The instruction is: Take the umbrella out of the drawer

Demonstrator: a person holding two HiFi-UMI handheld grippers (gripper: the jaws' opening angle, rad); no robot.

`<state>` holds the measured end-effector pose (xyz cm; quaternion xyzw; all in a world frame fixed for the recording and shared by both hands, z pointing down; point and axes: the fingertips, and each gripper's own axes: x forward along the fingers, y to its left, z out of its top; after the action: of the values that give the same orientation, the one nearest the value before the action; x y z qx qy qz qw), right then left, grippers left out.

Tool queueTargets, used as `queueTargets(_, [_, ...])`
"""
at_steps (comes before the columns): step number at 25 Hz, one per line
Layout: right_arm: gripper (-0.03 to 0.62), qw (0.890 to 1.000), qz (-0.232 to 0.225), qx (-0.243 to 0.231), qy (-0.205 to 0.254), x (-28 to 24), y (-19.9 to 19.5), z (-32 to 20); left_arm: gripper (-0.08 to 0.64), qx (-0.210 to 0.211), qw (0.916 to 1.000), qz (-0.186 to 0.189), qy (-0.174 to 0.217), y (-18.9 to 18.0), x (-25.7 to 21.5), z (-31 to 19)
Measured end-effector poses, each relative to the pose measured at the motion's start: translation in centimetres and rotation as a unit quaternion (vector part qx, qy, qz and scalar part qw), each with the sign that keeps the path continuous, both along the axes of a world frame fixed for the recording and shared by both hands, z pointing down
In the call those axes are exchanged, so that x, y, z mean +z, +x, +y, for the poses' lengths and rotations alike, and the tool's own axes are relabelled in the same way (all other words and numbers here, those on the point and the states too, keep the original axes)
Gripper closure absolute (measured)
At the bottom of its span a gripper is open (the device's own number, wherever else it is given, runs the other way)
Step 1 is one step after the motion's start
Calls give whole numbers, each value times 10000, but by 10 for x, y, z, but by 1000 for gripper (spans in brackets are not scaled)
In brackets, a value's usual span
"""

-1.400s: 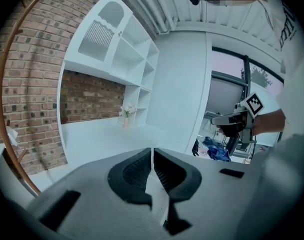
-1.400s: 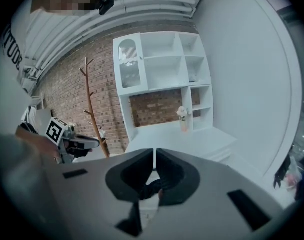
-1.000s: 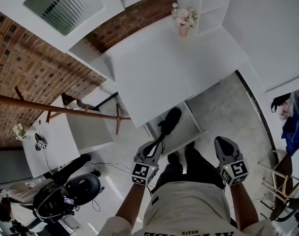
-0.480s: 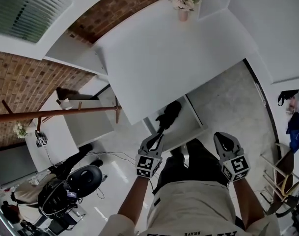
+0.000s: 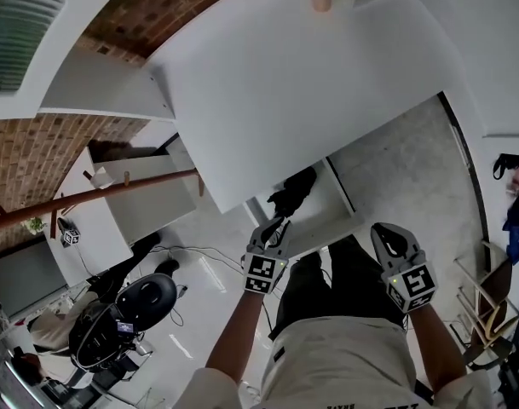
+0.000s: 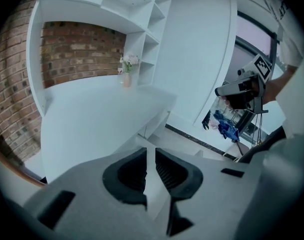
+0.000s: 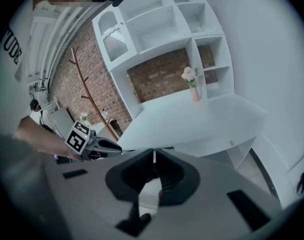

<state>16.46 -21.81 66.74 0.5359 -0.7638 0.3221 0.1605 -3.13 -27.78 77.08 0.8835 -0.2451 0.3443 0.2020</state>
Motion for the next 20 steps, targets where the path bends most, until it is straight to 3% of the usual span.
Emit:
queueTargets(3, [557,9999,-23,-74,-71,12,1,-6,462,70,9998,-147,-109,6,18,-5])
queueTargets(10, [557,9994,-164,-75,-285,35,-2,-6,425,314,9970,-611,-362,10,70,-4])
queueTargets(20, [557,9985,-274,-90,-457,64,-1,-8,322,470,9853,-1501,-672,-2,153,-5])
